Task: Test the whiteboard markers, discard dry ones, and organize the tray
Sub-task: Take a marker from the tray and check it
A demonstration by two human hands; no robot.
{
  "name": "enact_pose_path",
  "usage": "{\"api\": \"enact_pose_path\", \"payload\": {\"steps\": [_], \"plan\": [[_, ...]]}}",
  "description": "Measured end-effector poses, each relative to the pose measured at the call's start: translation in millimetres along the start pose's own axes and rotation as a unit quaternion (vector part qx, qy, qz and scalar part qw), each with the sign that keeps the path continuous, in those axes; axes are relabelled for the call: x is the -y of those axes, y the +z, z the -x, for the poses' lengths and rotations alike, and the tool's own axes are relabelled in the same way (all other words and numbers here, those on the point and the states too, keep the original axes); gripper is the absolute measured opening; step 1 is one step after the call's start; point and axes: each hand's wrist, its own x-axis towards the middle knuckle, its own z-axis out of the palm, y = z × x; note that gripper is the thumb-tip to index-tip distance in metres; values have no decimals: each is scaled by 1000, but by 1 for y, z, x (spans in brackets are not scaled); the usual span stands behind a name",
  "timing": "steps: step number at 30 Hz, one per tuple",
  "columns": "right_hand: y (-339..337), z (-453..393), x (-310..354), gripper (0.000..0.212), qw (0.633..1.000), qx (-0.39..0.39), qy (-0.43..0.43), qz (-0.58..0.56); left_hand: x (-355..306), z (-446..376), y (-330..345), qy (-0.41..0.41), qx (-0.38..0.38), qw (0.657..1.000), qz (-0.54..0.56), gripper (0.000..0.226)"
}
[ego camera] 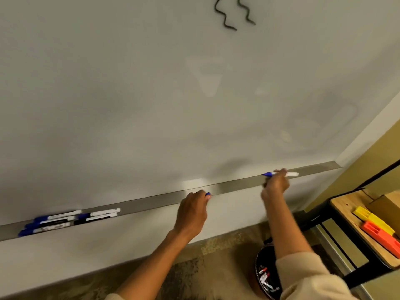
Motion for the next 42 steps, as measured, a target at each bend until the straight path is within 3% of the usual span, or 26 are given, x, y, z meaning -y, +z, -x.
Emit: {"api": "enact_pose_path", "payload": {"steps": [2,5,9,12,16,20,26,35,42], "plan": [[-4,-6,25,35,999,11,-32,-1,20,6,-8,-9,-27,1000,9,38],[8,9,41,36,991,109,-68,-34,12,-10,-23,10,-73,996,46,29],[26,41,50,25,962,239,-94,-95,-25,-53,-47,104,-150,981,58,11],[38,66,65,11,929,325,-142,-110,-51,-92,-68,175,-212,961,44,16],[52,96,102,17,887,381,-238,-105,-89,-140,-99,254,-279,926,15,22],[71,119,145,29,843,388,-363,-76,-119,-182,-125,285,-330,899,-26,19],[103,128,190,32,783,367,-500,-38,-124,-225,-138,291,-368,879,-84,19],[142,102,217,32,739,339,-582,-24,-95,-255,-125,307,-408,842,-175,27],[163,84,216,30,703,275,-655,-35,-89,-264,-121,319,-440,813,-209,25]]}}
